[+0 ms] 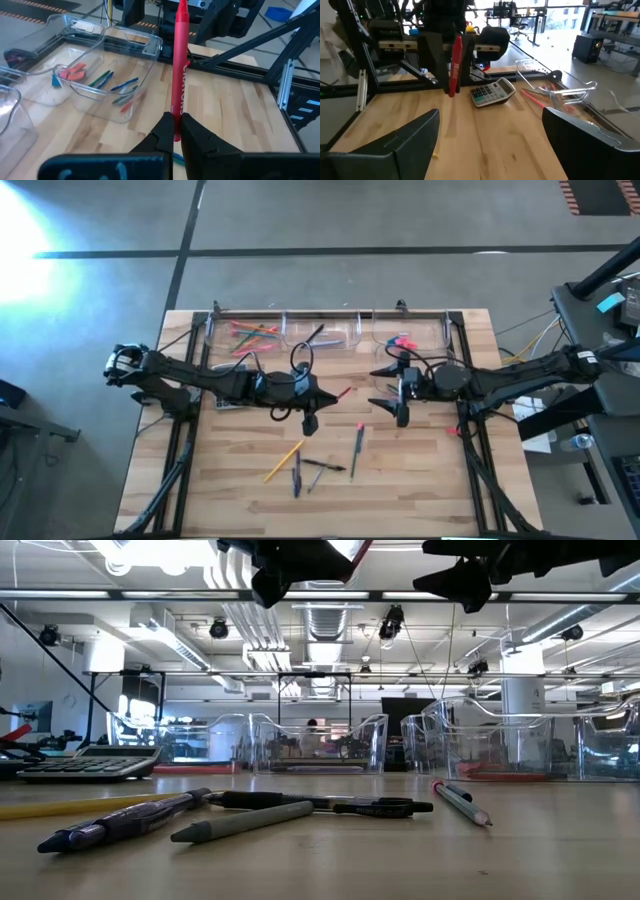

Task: Sort crayons/erasers/pens/pencils in bins
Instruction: Put the red crayon into the bottom transparent bin

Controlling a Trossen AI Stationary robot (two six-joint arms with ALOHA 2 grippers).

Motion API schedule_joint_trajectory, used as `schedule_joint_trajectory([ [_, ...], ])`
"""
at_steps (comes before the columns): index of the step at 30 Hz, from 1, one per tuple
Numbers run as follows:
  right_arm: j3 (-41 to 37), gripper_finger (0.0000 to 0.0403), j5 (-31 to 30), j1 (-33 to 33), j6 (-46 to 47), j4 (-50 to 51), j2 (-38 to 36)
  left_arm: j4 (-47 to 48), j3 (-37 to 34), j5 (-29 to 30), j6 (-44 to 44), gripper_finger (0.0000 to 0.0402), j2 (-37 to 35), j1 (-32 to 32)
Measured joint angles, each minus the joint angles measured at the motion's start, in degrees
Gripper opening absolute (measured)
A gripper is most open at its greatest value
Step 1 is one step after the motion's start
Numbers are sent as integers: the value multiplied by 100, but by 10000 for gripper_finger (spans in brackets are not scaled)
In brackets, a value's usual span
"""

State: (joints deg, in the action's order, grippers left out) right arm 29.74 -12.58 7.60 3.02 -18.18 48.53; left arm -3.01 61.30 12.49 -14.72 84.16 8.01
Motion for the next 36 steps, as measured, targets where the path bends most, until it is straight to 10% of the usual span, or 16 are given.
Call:
schedule_joint_trajectory([
  [36, 92, 327, 856, -11, 225, -2353, 1341, -651, -266, -4, 155, 0, 9, 9],
])
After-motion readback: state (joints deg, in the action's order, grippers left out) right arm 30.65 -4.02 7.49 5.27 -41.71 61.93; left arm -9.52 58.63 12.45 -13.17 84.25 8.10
